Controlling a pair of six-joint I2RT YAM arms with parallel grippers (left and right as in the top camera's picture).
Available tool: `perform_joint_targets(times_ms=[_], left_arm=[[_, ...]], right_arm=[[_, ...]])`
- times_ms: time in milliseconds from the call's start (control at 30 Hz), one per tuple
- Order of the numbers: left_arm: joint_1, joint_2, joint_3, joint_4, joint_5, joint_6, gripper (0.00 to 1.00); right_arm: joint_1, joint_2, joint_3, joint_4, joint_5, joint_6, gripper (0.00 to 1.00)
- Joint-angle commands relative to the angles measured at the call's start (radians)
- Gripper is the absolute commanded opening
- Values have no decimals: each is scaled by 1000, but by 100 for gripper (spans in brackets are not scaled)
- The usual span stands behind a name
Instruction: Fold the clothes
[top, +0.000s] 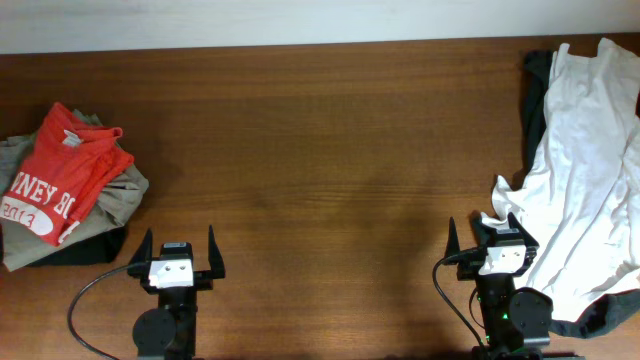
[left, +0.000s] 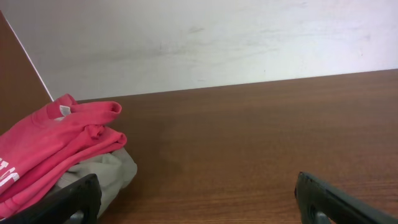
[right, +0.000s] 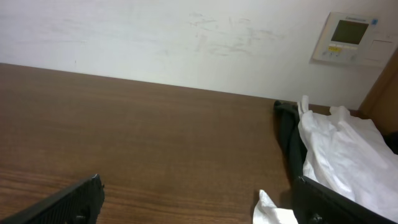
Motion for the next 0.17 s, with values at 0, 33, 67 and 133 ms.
perform_joint_targets(times_ms=[0, 33, 67, 133], left_arm=[[2, -5, -3, -5, 15, 19, 99], [2, -5, -3, -5, 15, 19, 99], [2, -5, -3, -5, 15, 19, 99], [2, -5, -3, -5, 15, 19, 99]], right_arm=[[6, -6, -5, -6, 9, 11, 99], [6, -6, -5, -6, 9, 11, 99], [6, -6, -5, -6, 9, 11, 99], [6, -6, -5, -6, 9, 11, 99]])
